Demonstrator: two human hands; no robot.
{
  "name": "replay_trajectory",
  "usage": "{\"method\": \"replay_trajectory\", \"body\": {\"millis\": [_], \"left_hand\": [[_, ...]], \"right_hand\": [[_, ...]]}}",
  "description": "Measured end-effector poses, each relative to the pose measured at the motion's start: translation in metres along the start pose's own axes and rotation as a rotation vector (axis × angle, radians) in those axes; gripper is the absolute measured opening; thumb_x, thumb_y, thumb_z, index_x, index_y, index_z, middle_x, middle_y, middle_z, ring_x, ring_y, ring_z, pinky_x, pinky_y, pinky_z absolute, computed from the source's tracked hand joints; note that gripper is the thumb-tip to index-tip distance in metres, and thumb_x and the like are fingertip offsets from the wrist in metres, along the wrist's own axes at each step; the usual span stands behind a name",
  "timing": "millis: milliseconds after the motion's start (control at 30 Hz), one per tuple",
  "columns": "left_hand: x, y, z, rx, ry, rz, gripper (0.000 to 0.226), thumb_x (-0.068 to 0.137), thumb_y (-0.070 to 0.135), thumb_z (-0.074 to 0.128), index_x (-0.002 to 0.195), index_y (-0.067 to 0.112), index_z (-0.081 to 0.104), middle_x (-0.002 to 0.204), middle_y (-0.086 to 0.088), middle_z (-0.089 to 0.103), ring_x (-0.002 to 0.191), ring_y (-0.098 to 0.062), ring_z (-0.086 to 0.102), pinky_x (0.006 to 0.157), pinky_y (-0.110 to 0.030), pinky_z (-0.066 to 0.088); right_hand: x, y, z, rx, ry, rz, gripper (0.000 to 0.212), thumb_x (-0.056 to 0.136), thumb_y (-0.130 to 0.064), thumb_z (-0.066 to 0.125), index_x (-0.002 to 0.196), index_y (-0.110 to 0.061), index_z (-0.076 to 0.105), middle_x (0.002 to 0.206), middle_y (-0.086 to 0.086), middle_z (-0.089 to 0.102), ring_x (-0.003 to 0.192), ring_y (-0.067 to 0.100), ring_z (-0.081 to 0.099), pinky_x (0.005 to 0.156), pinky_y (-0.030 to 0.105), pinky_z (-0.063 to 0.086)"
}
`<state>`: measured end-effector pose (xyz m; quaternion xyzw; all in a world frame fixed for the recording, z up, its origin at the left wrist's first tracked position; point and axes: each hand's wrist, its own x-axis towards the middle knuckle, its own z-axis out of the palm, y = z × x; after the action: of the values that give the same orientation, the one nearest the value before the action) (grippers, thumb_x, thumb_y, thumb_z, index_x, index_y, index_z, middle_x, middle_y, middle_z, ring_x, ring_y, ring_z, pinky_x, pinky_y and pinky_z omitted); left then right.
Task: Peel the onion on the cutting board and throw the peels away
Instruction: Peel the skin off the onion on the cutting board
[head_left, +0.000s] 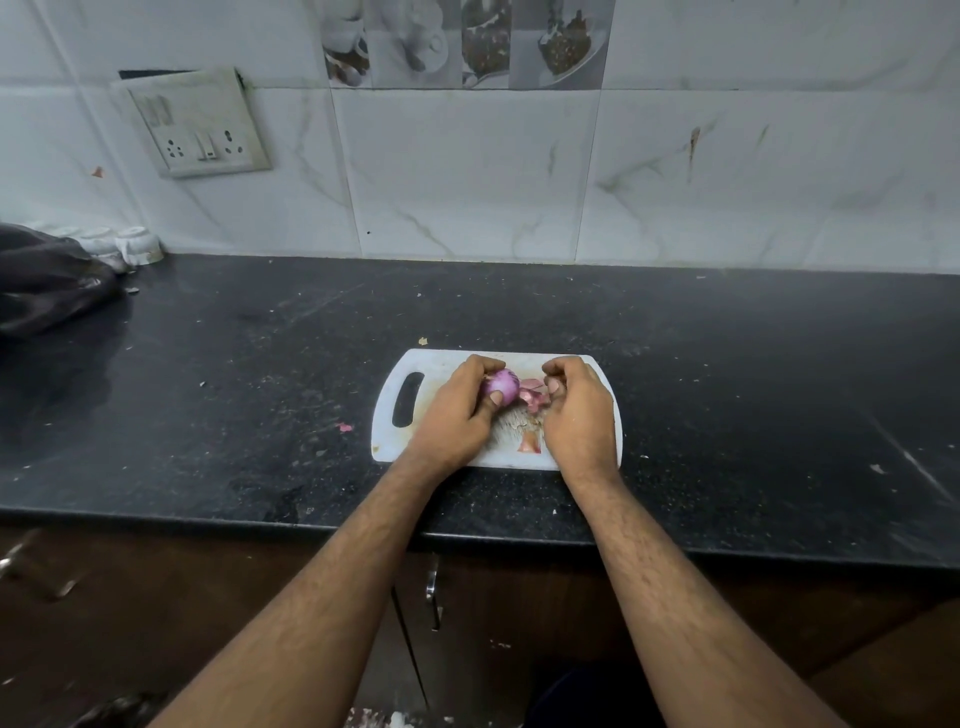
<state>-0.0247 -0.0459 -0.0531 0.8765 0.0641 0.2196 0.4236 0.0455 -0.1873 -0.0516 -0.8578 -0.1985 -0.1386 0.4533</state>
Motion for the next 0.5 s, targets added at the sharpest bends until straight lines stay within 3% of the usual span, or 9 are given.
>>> {"method": "replay_trajectory", "body": {"millis": [67, 133, 167, 267, 333, 400, 500], "left_hand": [[-0.0001, -0.0019, -0.001, -0.032, 0.013, 0.0, 0.025, 0.102, 0.013, 0.055, 0.127, 0.015, 0.055, 0.12, 0.005, 0.065, 0.11, -0.012, 0.06, 0.096, -0.02, 0.045], [-0.0003, -0.0042, -0.0015, -0.067, 0.018, 0.004, 0.024, 0.102, 0.014, 0.057, 0.126, 0.015, 0.055, 0.12, 0.004, 0.067, 0.112, -0.012, 0.062, 0.099, -0.025, 0.048], [0.0, -0.0055, -0.0013, -0.072, 0.018, 0.006, 0.024, 0.102, 0.015, 0.057, 0.126, 0.015, 0.055, 0.12, 0.004, 0.068, 0.112, -0.011, 0.063, 0.099, -0.026, 0.049], [0.0014, -0.0063, -0.0011, -0.068, -0.009, -0.012, 0.026, 0.102, 0.016, 0.057, 0.128, 0.014, 0.053, 0.122, 0.002, 0.066, 0.113, -0.013, 0.063, 0.102, -0.032, 0.05], [0.0022, -0.0069, -0.0006, -0.054, -0.048, -0.005, 0.03, 0.101, 0.021, 0.057, 0.131, 0.015, 0.052, 0.127, 0.001, 0.064, 0.116, -0.015, 0.062, 0.105, -0.037, 0.049], [0.002, -0.0073, -0.0009, -0.031, -0.073, 0.006, 0.041, 0.098, 0.03, 0.058, 0.136, 0.018, 0.052, 0.132, 0.0, 0.061, 0.12, -0.016, 0.06, 0.108, -0.039, 0.048], [0.0009, -0.0067, -0.003, -0.033, -0.123, 0.019, 0.048, 0.092, 0.027, 0.066, 0.138, 0.02, 0.055, 0.126, 0.002, 0.064, 0.115, -0.012, 0.063, 0.103, -0.032, 0.05]], "right_hand": [[-0.0011, -0.0018, -0.0034, 0.105, -0.062, -0.019, 0.024, 0.105, -0.022, 0.051, 0.125, -0.019, 0.064, 0.112, -0.003, 0.071, 0.094, 0.012, 0.069, 0.085, 0.029, 0.055], [-0.0021, -0.0047, -0.0034, 0.113, -0.202, -0.022, 0.03, 0.103, -0.044, 0.053, 0.122, -0.024, 0.066, 0.105, -0.007, 0.074, 0.078, 0.009, 0.072, 0.077, 0.029, 0.057], [-0.0022, -0.0053, -0.0025, 0.061, -0.246, -0.034, 0.033, 0.099, -0.05, 0.056, 0.118, -0.026, 0.068, 0.102, -0.009, 0.074, 0.079, 0.008, 0.071, 0.076, 0.03, 0.057], [-0.0006, -0.0045, -0.002, 0.024, -0.257, -0.034, 0.027, 0.096, -0.039, 0.067, 0.117, -0.024, 0.071, 0.099, -0.01, 0.075, 0.087, 0.005, 0.069, 0.074, 0.017, 0.052], [0.0, -0.0024, -0.0052, 0.131, -0.24, 0.01, 0.019, 0.096, -0.026, 0.07, 0.113, -0.018, 0.074, 0.088, -0.01, 0.074, 0.069, -0.006, 0.067, 0.058, 0.003, 0.044], [0.0003, -0.0001, -0.0078, 0.184, -0.209, 0.014, 0.013, 0.097, -0.019, 0.069, 0.106, -0.017, 0.077, 0.081, -0.016, 0.072, 0.062, -0.011, 0.065, 0.055, 0.001, 0.042], [0.0015, 0.0011, -0.0074, 0.167, -0.16, 0.008, 0.012, 0.097, -0.02, 0.067, 0.1, -0.021, 0.079, 0.081, -0.015, 0.075, 0.075, -0.005, 0.068, 0.066, 0.008, 0.048]]}}
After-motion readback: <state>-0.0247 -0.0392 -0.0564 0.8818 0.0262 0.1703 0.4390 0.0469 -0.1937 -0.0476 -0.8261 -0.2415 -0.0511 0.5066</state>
